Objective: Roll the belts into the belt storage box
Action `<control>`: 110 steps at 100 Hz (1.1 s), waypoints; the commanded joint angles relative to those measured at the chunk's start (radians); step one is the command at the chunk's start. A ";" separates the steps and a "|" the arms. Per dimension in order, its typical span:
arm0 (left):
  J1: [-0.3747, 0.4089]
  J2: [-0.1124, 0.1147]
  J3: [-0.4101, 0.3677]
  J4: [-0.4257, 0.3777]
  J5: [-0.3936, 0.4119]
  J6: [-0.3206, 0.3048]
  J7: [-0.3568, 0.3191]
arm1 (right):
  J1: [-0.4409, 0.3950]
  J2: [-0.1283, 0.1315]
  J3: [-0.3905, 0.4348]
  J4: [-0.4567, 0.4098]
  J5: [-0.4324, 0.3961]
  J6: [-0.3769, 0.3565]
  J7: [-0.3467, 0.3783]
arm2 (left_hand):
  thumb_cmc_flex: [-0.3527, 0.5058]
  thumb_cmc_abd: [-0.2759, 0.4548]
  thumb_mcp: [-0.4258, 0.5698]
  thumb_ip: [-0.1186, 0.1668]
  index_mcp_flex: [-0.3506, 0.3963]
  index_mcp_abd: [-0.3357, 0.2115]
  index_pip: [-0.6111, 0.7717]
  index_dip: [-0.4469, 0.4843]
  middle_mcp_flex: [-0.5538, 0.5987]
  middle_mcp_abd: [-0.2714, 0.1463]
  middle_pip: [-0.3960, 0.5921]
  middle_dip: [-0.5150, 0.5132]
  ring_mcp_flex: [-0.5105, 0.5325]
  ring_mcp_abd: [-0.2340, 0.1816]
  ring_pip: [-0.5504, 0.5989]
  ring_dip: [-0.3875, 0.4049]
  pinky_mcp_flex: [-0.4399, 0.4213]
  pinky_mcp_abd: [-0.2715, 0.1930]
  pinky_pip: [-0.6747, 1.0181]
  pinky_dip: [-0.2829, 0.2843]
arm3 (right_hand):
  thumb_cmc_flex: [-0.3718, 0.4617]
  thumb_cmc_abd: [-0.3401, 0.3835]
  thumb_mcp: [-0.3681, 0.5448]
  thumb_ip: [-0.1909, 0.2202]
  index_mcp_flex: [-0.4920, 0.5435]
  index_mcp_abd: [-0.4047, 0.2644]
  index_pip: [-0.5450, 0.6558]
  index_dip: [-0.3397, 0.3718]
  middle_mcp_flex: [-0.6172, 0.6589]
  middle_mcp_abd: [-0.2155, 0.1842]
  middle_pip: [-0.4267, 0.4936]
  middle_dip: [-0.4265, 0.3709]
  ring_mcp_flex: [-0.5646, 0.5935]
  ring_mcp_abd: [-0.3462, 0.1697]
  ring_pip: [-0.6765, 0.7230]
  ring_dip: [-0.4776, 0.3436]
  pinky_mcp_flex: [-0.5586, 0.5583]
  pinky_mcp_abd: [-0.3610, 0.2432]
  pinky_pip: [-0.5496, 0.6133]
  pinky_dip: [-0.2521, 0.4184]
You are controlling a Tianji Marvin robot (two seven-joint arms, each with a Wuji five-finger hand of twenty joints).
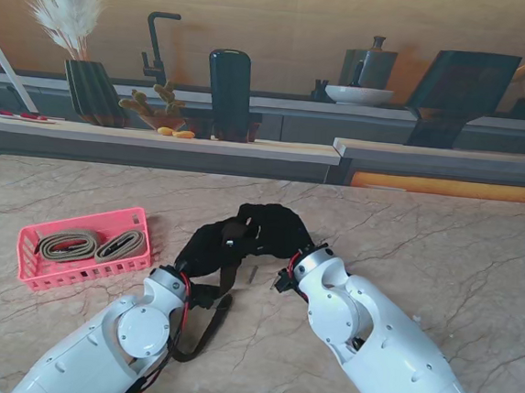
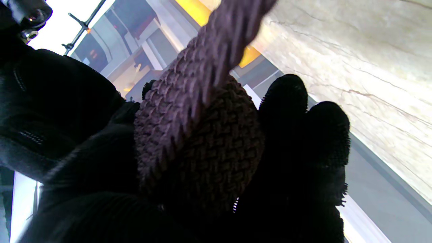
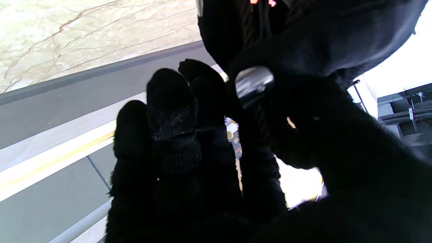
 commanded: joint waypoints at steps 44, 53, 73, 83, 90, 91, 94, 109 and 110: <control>-0.009 -0.001 0.011 -0.011 0.009 -0.035 -0.055 | -0.116 -0.017 0.122 -0.131 0.145 0.071 0.025 | -0.186 -0.051 0.125 0.020 -0.231 -0.156 -0.342 0.080 -0.407 -0.001 -0.236 -0.002 -0.439 -0.180 -0.380 0.019 -0.433 -0.083 -0.367 0.045 | 0.200 0.209 0.105 0.018 0.030 -0.268 -0.002 0.192 -0.016 -0.047 -0.040 0.014 -0.018 -0.001 -0.062 -0.024 -0.046 -0.014 0.011 -0.012; -0.002 -0.003 0.008 -0.020 -0.027 -0.023 -0.069 | -0.123 -0.020 0.132 -0.136 0.157 0.068 0.017 | -0.177 -0.033 0.102 0.024 -0.268 -0.160 -0.373 0.067 -0.466 0.003 -0.270 -0.016 -0.503 -0.183 -0.431 0.006 -0.472 -0.090 -0.382 0.051 | 0.197 0.217 0.095 0.017 0.023 -0.279 -0.005 0.192 -0.019 -0.052 -0.041 0.013 -0.024 -0.004 -0.064 -0.025 -0.053 -0.020 0.009 -0.011; 0.004 -0.007 0.005 -0.025 -0.052 -0.001 -0.070 | -0.131 -0.028 0.133 -0.139 0.201 0.049 0.004 | -0.176 -0.012 0.062 0.034 -0.351 -0.153 -0.438 0.034 -0.587 0.025 -0.333 -0.048 -0.607 -0.177 -0.501 -0.023 -0.530 -0.092 -0.413 0.056 | 0.203 0.218 0.084 0.021 0.021 -0.283 -0.003 0.189 -0.019 -0.040 -0.038 0.012 -0.030 -0.007 -0.060 -0.022 -0.067 -0.026 0.003 -0.009; 0.010 -0.013 0.005 -0.031 -0.068 0.007 -0.059 | -0.134 -0.035 0.130 -0.145 0.244 0.047 -0.001 | -0.157 -0.002 0.062 0.038 -0.363 -0.148 -0.432 0.035 -0.585 0.017 -0.327 -0.056 -0.606 -0.209 -0.517 -0.042 -0.527 -0.119 -0.405 0.063 | 0.200 0.224 0.078 0.022 0.016 -0.295 0.000 0.188 -0.025 -0.044 -0.030 0.015 -0.041 -0.016 -0.046 -0.013 -0.075 -0.030 -0.002 -0.006; 0.014 -0.017 0.005 -0.037 -0.088 0.007 -0.056 | -0.135 -0.040 0.128 -0.149 0.305 0.044 0.010 | -0.156 0.002 0.062 0.038 -0.373 -0.149 -0.424 0.035 -0.598 0.017 -0.337 -0.077 -0.616 -0.222 -0.541 -0.066 -0.533 -0.131 -0.413 0.062 | 0.201 0.225 0.074 0.022 0.015 -0.301 0.002 0.189 -0.029 -0.047 -0.029 0.015 -0.047 -0.019 -0.047 -0.012 -0.087 -0.034 -0.011 -0.008; 0.015 -0.017 0.005 -0.038 -0.092 0.007 -0.056 | -0.135 -0.041 0.128 -0.150 0.315 0.044 0.011 | -0.155 0.001 0.062 0.038 -0.375 -0.149 -0.424 0.035 -0.601 0.017 -0.339 -0.079 -0.619 -0.222 -0.543 -0.068 -0.535 -0.133 -0.415 0.061 | 0.201 0.225 0.075 0.023 0.015 -0.300 0.002 0.190 -0.029 -0.047 -0.029 0.015 -0.047 -0.018 -0.047 -0.012 -0.088 -0.034 -0.012 -0.008; 0.019 -0.019 0.004 -0.043 -0.106 0.008 -0.059 | -0.136 -0.043 0.126 -0.151 0.336 0.047 0.015 | -0.154 0.002 0.064 0.039 -0.377 -0.153 -0.422 0.035 -0.605 0.016 -0.341 -0.084 -0.621 -0.226 -0.548 -0.073 -0.538 -0.136 -0.419 0.060 | 0.202 0.225 0.075 0.023 0.015 -0.300 0.002 0.189 -0.031 -0.045 -0.030 0.014 -0.051 -0.016 -0.048 -0.012 -0.093 -0.034 -0.014 -0.008; 0.033 -0.024 0.001 -0.061 -0.162 0.015 -0.071 | -0.128 -0.048 0.118 -0.144 0.351 0.052 0.014 | -0.146 0.005 0.078 0.039 -0.377 -0.165 -0.401 0.040 -0.590 -0.001 -0.339 -0.109 -0.608 -0.241 -0.561 -0.102 -0.535 -0.160 -0.431 0.055 | 0.197 0.227 0.068 0.023 0.015 -0.316 0.001 0.189 -0.029 -0.049 -0.028 0.015 -0.051 -0.021 -0.039 -0.006 -0.098 -0.034 -0.015 -0.003; 0.033 -0.024 0.001 -0.062 -0.164 0.015 -0.071 | -0.127 -0.048 0.117 -0.144 0.352 0.052 0.014 | -0.146 0.004 0.079 0.039 -0.376 -0.165 -0.399 0.041 -0.588 -0.003 -0.338 -0.110 -0.604 -0.241 -0.559 -0.103 -0.533 -0.161 -0.431 0.055 | 0.197 0.227 0.068 0.023 0.016 -0.317 0.001 0.189 -0.029 -0.050 -0.028 0.015 -0.050 -0.021 -0.038 -0.006 -0.098 -0.034 -0.015 -0.003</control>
